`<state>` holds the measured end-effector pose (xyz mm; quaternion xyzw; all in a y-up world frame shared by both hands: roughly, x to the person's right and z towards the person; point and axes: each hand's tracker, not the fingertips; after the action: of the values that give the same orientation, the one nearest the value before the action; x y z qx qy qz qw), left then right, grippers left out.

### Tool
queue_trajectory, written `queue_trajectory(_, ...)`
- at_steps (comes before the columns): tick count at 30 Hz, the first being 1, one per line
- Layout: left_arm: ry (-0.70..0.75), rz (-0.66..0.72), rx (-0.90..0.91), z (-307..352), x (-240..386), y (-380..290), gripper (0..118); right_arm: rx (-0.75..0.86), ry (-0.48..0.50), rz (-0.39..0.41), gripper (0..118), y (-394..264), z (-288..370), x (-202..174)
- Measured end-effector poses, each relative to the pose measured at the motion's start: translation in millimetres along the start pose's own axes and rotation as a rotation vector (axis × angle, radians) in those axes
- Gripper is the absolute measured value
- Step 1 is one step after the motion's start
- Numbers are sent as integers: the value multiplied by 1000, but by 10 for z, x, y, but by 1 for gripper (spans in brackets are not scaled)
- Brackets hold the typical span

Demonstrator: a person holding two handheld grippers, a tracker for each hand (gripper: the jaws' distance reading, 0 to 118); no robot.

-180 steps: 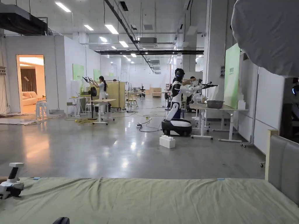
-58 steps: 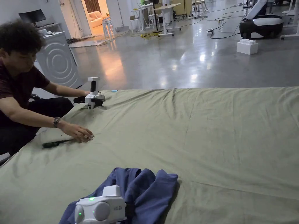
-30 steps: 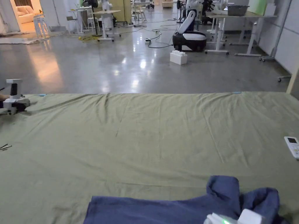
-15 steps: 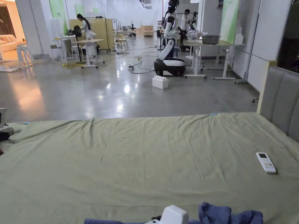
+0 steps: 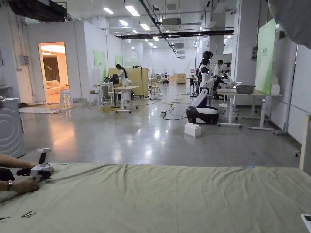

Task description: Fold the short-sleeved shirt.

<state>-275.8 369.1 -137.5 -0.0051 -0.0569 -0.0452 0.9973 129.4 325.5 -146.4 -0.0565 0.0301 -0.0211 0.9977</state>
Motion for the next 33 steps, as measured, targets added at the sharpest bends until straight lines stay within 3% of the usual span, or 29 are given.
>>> queue_trajectory(3, 48, 9, -9, 134, -44, 20, 11, 2, 8, 10, 1, 5, 81, -7)
queue_trajectory(8, 58, 16, -39, 241, -156, -58, 0, -4, -2, 4, 1, -48, 183, -20)
queue_trajectory(22, -3, 13, -94, -5, -97, -188, 0, -32, -23, 4, 1, -41, 200, -34)
queue_trajectory(26, -75, 38, -216, -407, -128, -383, 0, -44, -29, 0, 1, -64, 165, 9)
queue_trajectory(31, -175, 169, -399, -1208, -157, -798, 1, -95, -40, -29, 1, -244, 50, 77)
queue_trajectory(32, -200, 200, -439, -1407, -175, -914, 7, -116, -41, -32, 1, -292, 21, 96)
queue_trajectory(33, -225, 229, -486, -1633, -189, -1023, 26, -135, -44, -30, 1, -340, -7, 115)
